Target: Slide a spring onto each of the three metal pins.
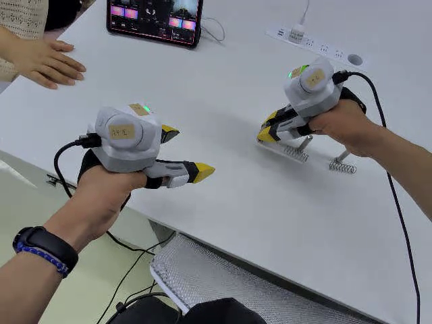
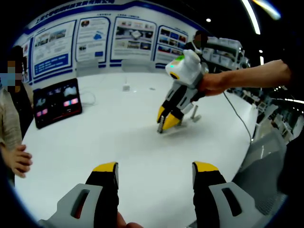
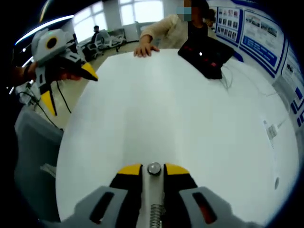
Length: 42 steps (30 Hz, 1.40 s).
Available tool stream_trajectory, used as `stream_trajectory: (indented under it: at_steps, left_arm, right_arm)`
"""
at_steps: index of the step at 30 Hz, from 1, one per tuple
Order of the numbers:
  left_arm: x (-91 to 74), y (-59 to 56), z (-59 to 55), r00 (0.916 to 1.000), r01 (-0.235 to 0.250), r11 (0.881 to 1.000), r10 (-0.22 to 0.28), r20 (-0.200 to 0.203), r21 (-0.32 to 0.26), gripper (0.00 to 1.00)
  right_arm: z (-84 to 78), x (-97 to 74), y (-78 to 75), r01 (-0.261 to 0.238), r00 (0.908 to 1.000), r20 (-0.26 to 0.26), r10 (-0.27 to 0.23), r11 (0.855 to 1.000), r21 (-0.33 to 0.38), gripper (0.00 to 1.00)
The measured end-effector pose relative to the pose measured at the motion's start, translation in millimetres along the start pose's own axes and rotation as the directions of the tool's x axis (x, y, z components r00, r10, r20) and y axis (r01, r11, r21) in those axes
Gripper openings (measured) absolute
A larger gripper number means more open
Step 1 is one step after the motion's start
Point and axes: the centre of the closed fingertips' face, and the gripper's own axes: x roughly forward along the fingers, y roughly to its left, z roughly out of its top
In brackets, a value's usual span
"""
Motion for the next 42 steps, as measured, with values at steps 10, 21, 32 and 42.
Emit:
stream_trajectory:
  at_steps: [10, 21, 32, 42]
  left_arm:
    - [2.7, -3.9, 5.3, 1.0, 0.006, 1.0, -0.007, 0.004, 0.006, 0.64]
    - [7.2, -4.7, 10.2, 0.9998, 0.02, 1.0, -0.02, 0.006, 0.021, 0.64]
    - [10.2, -6.3, 13.8, 0.9997, 0.023, 0.999, -0.024, 0.006, 0.03, 0.65]
    - [11.6, -10.1, 18.3, 0.9996, 0.024, 0.999, -0.024, 0.012, 0.031, 0.65]
  right_arm:
    - [0.8, -23.0, 1.4, 0.044, 0.9986, 0.028, -0.045, 0.999, 0.028, 0.3]
    - [6.5, -44.7, 1.7, 0.072, 0.9904, 0.11, -0.083, 0.992, 0.104, 0.41]
    - [9.4, -58.9, 11.7, 0.094, 0.9781, 0.169, -0.121, 0.982, 0.161, 0.48]
    - [2.7, -72.8, 14.0, 0.108, 0.9591, 0.229, -0.167, 0.963, 0.248, 0.52]
